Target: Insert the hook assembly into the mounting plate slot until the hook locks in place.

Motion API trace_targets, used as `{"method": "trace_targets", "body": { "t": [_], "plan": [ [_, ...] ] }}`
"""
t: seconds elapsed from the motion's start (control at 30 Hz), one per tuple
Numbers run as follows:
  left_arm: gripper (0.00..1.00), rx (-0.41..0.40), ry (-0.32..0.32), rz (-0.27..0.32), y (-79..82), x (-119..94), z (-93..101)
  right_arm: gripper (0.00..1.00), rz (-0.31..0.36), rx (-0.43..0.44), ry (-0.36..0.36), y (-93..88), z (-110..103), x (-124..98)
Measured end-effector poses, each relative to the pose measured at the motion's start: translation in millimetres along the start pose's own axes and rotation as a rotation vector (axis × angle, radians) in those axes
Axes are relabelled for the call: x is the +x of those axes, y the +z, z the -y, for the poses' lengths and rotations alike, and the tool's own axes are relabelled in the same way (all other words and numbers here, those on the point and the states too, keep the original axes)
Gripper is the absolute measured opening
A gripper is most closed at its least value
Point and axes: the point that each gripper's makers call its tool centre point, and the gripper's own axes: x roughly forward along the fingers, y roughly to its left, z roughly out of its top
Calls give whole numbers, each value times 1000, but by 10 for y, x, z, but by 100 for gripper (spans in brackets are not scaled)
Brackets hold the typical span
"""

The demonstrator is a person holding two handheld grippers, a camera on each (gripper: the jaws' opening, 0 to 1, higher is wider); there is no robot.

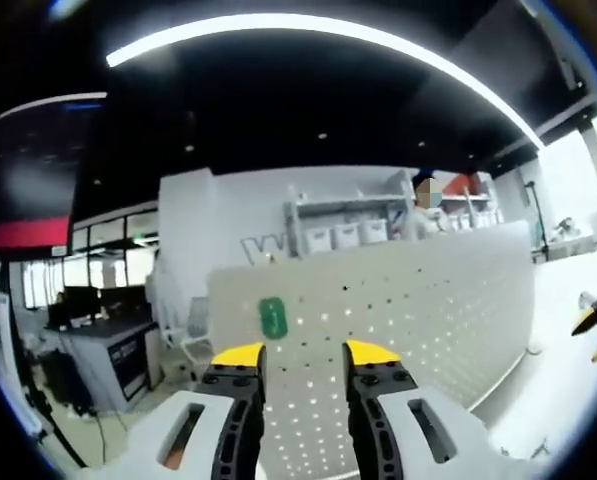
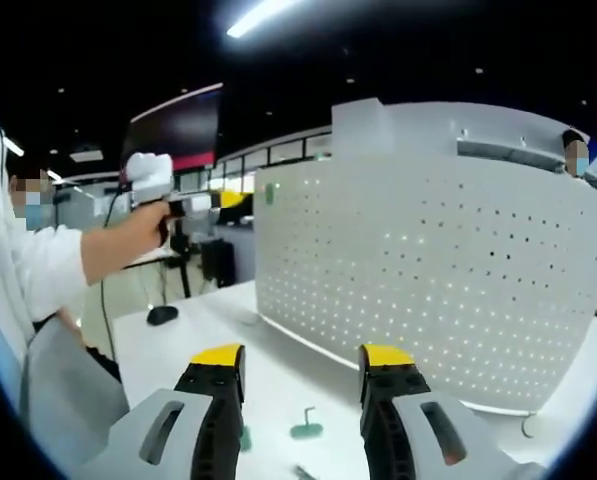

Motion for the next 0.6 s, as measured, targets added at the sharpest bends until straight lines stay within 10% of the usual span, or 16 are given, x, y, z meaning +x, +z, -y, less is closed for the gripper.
{"method": "trace_targets", "body": {
  "t": [0.6],
  "plan": [
    [33,-37,-91,-45,-220,-470,429,45,-6,-7,3,-12,15,3]
  ]
}}
